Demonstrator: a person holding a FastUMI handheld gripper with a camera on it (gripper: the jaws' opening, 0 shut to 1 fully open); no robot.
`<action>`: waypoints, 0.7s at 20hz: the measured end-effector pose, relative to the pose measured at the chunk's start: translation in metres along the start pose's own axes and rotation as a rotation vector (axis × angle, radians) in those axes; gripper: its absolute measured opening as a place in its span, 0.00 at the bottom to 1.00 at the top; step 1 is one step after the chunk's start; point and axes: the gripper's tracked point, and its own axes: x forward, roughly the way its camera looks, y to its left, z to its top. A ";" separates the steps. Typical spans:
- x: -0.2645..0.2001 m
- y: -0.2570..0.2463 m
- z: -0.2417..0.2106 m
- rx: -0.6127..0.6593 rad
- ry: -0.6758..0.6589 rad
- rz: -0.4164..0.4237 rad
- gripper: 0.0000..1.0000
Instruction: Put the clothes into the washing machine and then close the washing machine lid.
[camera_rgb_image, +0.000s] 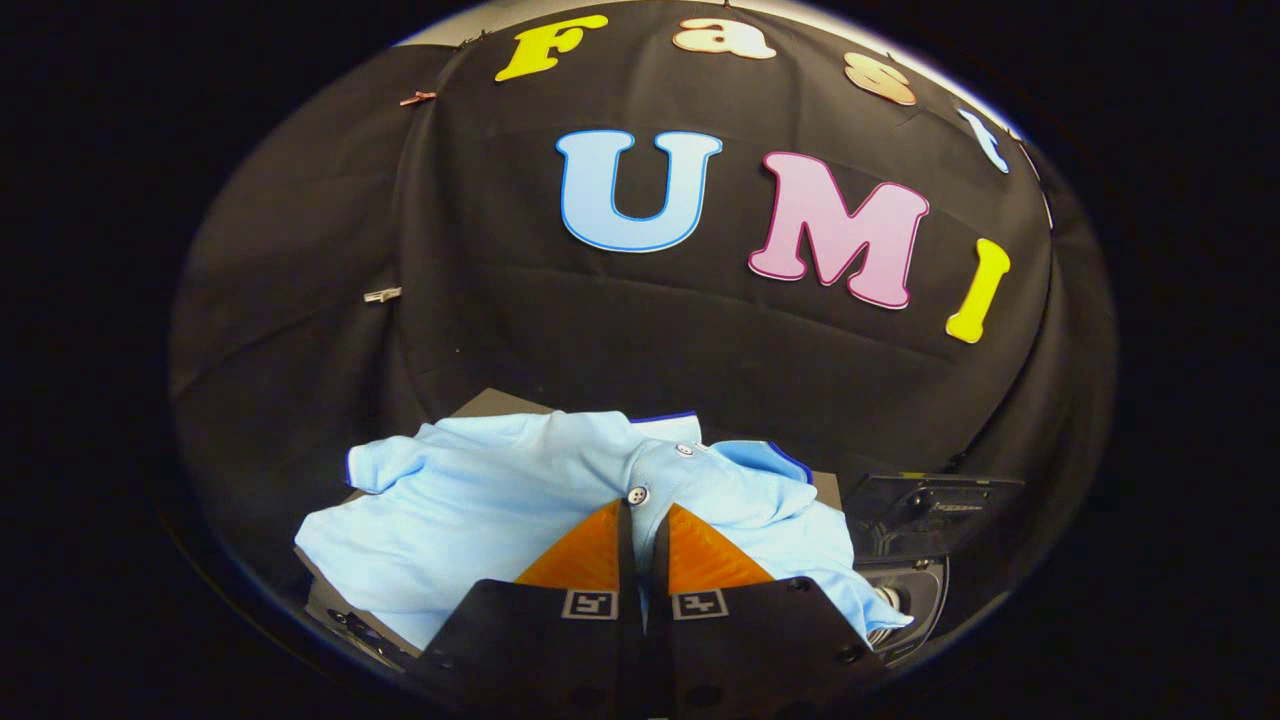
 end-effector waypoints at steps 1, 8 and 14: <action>-0.003 -0.003 0.000 0.004 -0.001 0.026 0.05; -0.026 -0.044 0.013 0.034 -0.018 0.145 0.05; -0.038 -0.074 0.030 0.037 -0.045 0.211 0.05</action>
